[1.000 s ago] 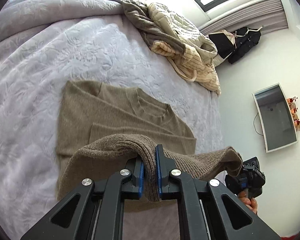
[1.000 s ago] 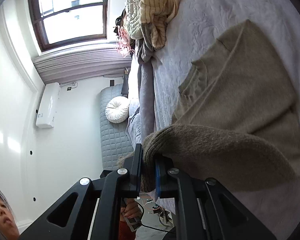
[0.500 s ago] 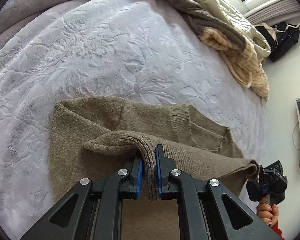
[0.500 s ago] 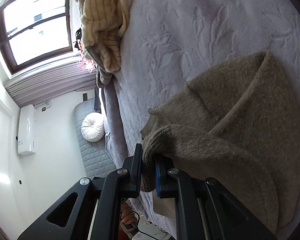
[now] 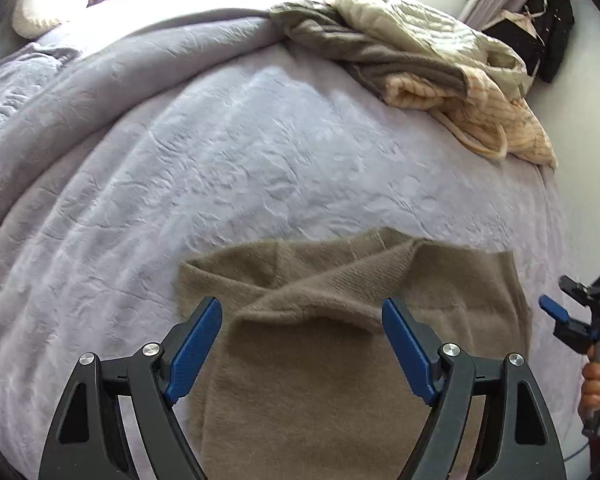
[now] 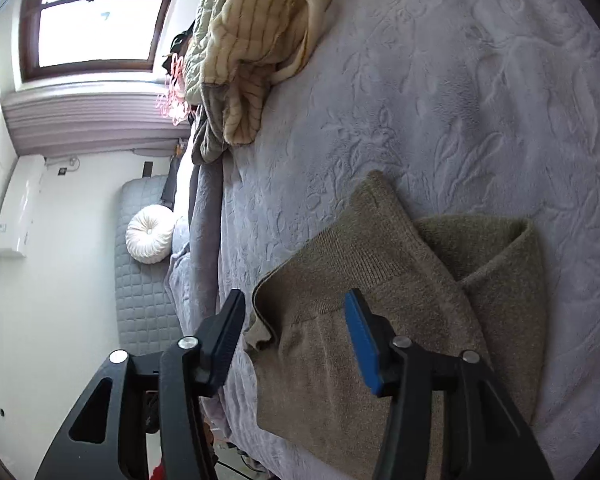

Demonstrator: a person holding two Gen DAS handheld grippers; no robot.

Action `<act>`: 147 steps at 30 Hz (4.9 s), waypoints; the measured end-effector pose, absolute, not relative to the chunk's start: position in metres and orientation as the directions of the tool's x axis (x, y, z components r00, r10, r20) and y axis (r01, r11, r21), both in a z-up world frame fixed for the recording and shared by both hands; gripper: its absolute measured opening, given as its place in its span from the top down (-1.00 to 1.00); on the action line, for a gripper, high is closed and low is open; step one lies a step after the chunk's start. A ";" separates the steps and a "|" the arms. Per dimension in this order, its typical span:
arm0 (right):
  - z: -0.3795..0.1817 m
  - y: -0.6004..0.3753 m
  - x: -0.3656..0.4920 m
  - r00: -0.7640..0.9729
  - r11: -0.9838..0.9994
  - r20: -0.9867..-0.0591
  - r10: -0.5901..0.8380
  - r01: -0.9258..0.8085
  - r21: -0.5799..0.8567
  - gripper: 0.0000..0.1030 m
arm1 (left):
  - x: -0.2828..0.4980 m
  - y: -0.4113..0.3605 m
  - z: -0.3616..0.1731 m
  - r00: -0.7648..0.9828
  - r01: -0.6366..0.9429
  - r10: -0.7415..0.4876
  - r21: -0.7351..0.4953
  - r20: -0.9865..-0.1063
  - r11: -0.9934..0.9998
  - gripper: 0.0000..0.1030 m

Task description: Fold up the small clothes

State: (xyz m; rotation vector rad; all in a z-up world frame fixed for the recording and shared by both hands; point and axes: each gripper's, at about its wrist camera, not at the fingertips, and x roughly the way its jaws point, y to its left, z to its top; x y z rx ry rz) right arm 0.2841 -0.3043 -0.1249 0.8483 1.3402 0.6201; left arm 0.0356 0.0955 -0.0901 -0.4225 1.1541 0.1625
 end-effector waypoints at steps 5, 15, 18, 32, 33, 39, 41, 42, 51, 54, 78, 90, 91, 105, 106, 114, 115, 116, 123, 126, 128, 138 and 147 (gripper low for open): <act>-0.156 -0.285 0.292 0.086 0.645 -0.652 0.753 0.102 0.758 0.11 | 0.058 0.056 -0.140 0.291 -0.266 -0.240 -0.319 -0.926 0.910 -0.60; -0.166 -0.314 0.305 0.141 0.695 -0.712 0.688 0.154 0.702 0.10 | 0.113 0.093 -0.152 0.335 -0.425 -0.059 -0.206 -0.940 0.881 -0.60; -0.165 -0.331 0.305 0.162 0.692 -0.714 0.682 0.176 0.700 0.10 | 0.111 0.111 -0.146 0.317 -0.461 -0.002 -0.155 -0.949 0.874 -0.60; -0.151 -0.369 0.209 0.130 0.758 -0.779 0.613 0.183 0.627 0.01 | -0.032 0.121 -0.149 0.165 -0.379 -0.205 -0.254 -0.965 0.890 -0.60; -0.150 -0.368 0.198 0.121 0.771 -0.791 0.600 0.174 0.612 0.01 | -0.040 0.120 -0.151 0.160 -0.372 -0.221 -0.266 -0.962 0.889 -0.60; -0.149 -0.365 0.139 0.082 0.828 -0.838 0.539 0.131 0.545 0.01 | -0.067 0.105 -0.166 0.117 -0.306 -0.337 -0.357 -0.934 0.883 -0.60; -0.152 -0.362 0.133 0.074 0.857 -0.865 0.497 0.112 0.502 0.01 | -0.069 0.100 -0.168 0.113 -0.277 -0.373 -0.390 -0.921 0.878 -0.59; -0.154 -0.361 0.132 0.074 0.868 -0.873 0.481 0.102 0.487 0.01 | -0.068 0.099 -0.168 0.114 -0.269 -0.386 -0.402 -0.916 0.875 -0.56; -0.129 -0.336 0.131 0.019 0.906 -0.910 0.415 -0.096 0.411 0.88 | -0.075 0.106 -0.157 0.132 -0.187 -0.525 -0.541 -0.841 0.820 0.84; -0.125 -0.341 0.128 -0.008 0.917 -0.924 0.383 -0.120 0.381 0.90 | -0.088 0.109 -0.152 0.134 -0.166 -0.535 -0.551 -0.834 0.818 0.87; -0.135 -0.362 0.118 -0.015 0.994 -0.994 0.112 0.004 0.112 0.66 | -0.121 0.125 -0.140 0.182 -0.206 -0.286 -0.321 -0.941 0.924 0.86; -0.147 -0.293 0.139 0.032 0.972 -0.974 0.223 -0.088 0.219 0.66 | 0.031 0.114 -0.133 0.270 -0.168 -0.285 -0.337 -0.920 0.927 0.86; -0.156 -0.279 0.132 0.018 0.973 -0.976 0.218 -0.085 0.215 0.66 | 0.042 0.109 -0.136 0.274 -0.163 -0.256 -0.308 -0.927 0.937 0.86; -0.165 -0.293 0.127 0.019 0.961 -0.962 0.273 -0.059 0.271 0.63 | 0.053 0.117 -0.144 0.330 -0.194 -0.140 -0.213 -0.933 0.958 -0.96; -0.164 -0.291 0.127 0.021 0.962 -0.964 0.266 -0.064 0.265 0.63 | 0.052 0.116 -0.144 0.330 -0.188 -0.139 -0.210 -0.934 0.960 -0.96; -0.162 -0.293 0.127 0.025 0.963 -0.964 0.263 -0.068 0.261 0.63 | 0.078 0.113 -0.168 0.271 -0.227 -0.262 -0.326 -0.926 0.917 -0.28; -0.162 -0.290 0.126 0.026 0.963 -0.964 0.263 -0.069 0.261 0.63 | 0.079 0.113 -0.172 0.254 -0.236 -0.287 -0.347 -0.924 0.908 0.03; -0.163 -0.290 0.125 0.027 0.963 -0.964 0.264 -0.069 0.261 0.63 | 0.084 0.113 -0.179 0.242 -0.243 -0.313 -0.370 -0.918 0.897 0.36; -0.162 -0.282 0.120 0.039 0.965 -0.968 0.248 -0.098 0.243 0.63 | 0.074 0.123 -0.161 0.335 -0.211 -0.256 -0.337 -0.907 0.918 0.83; -0.166 -0.275 0.118 0.039 0.966 -0.969 0.243 -0.103 0.238 0.63 | 0.073 0.128 -0.183 0.296 -0.241 -0.238 -0.314 -0.925 0.918 0.82; -0.165 -0.271 0.117 0.034 0.966 -0.970 0.239 -0.105 0.235 0.63 | 0.072 0.128 -0.181 0.310 -0.266 -0.208 -0.295 -0.928 0.918 0.76; -0.123 -0.280 0.156 0.153 0.949 -0.936 0.316 -0.055 0.312 0.63 | 0.056 0.109 -0.127 0.366 -0.168 -0.218 -0.294 -0.905 0.941 0.75; -0.161 -0.282 0.232 0.184 0.962 -0.946 0.266 0.009 0.272 0.74 | 0.045 0.112 -0.181 0.323 -0.240 -0.223 -0.308 -0.920 0.921 0.75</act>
